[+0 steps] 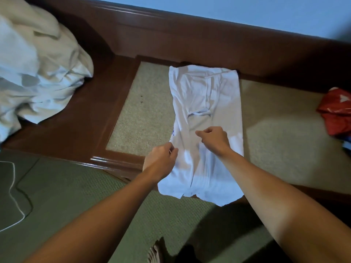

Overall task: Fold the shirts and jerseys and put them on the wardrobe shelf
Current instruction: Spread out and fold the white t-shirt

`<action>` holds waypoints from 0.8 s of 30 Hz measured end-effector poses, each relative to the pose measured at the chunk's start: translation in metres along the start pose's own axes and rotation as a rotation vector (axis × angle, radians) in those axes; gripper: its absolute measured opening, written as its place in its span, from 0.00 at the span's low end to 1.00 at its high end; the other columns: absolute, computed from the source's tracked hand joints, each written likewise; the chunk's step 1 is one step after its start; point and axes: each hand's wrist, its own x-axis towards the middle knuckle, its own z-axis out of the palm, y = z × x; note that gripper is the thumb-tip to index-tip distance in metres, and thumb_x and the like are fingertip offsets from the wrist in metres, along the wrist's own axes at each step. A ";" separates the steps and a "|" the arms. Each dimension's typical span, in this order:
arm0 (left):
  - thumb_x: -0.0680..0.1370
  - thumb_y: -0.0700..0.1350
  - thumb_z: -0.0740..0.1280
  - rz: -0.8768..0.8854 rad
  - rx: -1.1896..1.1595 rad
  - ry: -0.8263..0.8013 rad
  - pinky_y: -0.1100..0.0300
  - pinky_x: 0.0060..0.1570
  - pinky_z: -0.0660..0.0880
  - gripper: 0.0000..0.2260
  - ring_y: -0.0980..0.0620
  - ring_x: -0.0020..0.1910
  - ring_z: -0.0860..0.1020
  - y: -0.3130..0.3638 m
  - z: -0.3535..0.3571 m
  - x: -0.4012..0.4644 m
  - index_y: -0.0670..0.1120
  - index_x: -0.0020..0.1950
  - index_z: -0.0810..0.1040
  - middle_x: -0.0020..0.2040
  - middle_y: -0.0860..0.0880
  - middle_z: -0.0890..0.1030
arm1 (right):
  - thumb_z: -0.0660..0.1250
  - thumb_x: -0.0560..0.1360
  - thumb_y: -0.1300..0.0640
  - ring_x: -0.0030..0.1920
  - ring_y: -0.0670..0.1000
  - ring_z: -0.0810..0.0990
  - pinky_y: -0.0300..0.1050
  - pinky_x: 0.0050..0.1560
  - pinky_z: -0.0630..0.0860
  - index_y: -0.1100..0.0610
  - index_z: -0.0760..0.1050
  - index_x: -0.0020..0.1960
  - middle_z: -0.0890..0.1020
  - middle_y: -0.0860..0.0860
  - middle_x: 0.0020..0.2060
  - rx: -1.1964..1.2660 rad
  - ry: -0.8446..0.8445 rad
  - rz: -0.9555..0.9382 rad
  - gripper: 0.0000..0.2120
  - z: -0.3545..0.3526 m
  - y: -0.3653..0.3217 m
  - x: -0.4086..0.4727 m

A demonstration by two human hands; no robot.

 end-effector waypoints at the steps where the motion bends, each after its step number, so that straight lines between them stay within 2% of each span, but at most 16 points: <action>1: 0.82 0.55 0.60 0.002 -0.009 0.004 0.53 0.40 0.73 0.12 0.46 0.43 0.78 0.004 -0.004 0.014 0.50 0.46 0.76 0.41 0.51 0.80 | 0.71 0.75 0.45 0.46 0.55 0.83 0.46 0.44 0.76 0.60 0.82 0.45 0.85 0.54 0.43 -0.006 -0.001 0.003 0.16 -0.004 -0.004 0.010; 3: 0.82 0.54 0.60 0.012 -0.011 0.021 0.52 0.43 0.76 0.11 0.46 0.45 0.79 0.013 -0.010 0.049 0.50 0.49 0.77 0.44 0.50 0.81 | 0.71 0.75 0.45 0.47 0.56 0.83 0.45 0.42 0.74 0.58 0.82 0.46 0.85 0.54 0.45 -0.014 0.004 0.011 0.15 -0.012 -0.013 0.035; 6: 0.82 0.52 0.62 0.043 0.005 0.047 0.53 0.44 0.74 0.10 0.44 0.49 0.79 0.028 -0.021 0.105 0.47 0.54 0.78 0.47 0.47 0.82 | 0.71 0.76 0.46 0.48 0.55 0.81 0.44 0.45 0.73 0.55 0.82 0.48 0.83 0.51 0.48 -0.041 0.028 0.015 0.12 -0.023 -0.031 0.076; 10: 0.82 0.50 0.63 0.077 0.043 0.097 0.52 0.49 0.75 0.10 0.43 0.53 0.79 0.047 -0.031 0.168 0.47 0.55 0.80 0.52 0.46 0.82 | 0.71 0.76 0.49 0.47 0.55 0.82 0.47 0.50 0.79 0.56 0.83 0.44 0.84 0.52 0.46 -0.074 0.064 0.001 0.10 -0.034 -0.049 0.126; 13: 0.82 0.50 0.64 0.127 0.053 0.114 0.54 0.48 0.74 0.10 0.45 0.53 0.78 0.059 -0.033 0.209 0.46 0.55 0.80 0.53 0.46 0.81 | 0.70 0.76 0.48 0.46 0.55 0.83 0.46 0.48 0.80 0.56 0.84 0.42 0.86 0.51 0.45 -0.095 0.086 0.014 0.12 -0.035 -0.059 0.158; 16: 0.82 0.49 0.64 0.170 0.084 0.144 0.54 0.48 0.74 0.10 0.46 0.53 0.78 0.068 -0.039 0.245 0.45 0.55 0.80 0.54 0.46 0.80 | 0.69 0.77 0.48 0.47 0.56 0.83 0.44 0.46 0.75 0.54 0.84 0.47 0.85 0.51 0.46 -0.101 0.116 0.026 0.11 -0.034 -0.070 0.183; 19: 0.82 0.45 0.61 0.208 0.203 0.152 0.49 0.54 0.76 0.11 0.45 0.62 0.74 0.070 -0.047 0.280 0.48 0.62 0.78 0.65 0.48 0.74 | 0.69 0.78 0.47 0.54 0.57 0.82 0.45 0.51 0.75 0.54 0.81 0.58 0.83 0.52 0.54 -0.082 0.174 0.017 0.14 -0.032 -0.080 0.203; 22: 0.80 0.38 0.59 0.208 0.294 0.129 0.44 0.60 0.75 0.22 0.45 0.71 0.68 0.070 -0.061 0.313 0.50 0.73 0.69 0.76 0.51 0.63 | 0.71 0.78 0.46 0.58 0.59 0.80 0.47 0.56 0.76 0.56 0.78 0.63 0.81 0.54 0.59 -0.062 0.240 0.026 0.19 -0.028 -0.089 0.218; 24: 0.80 0.39 0.59 0.194 0.355 0.116 0.44 0.61 0.72 0.24 0.44 0.72 0.67 0.072 -0.069 0.331 0.49 0.76 0.66 0.77 0.50 0.62 | 0.73 0.77 0.46 0.59 0.59 0.80 0.48 0.57 0.75 0.57 0.77 0.63 0.81 0.54 0.60 -0.037 0.267 0.045 0.20 -0.026 -0.095 0.226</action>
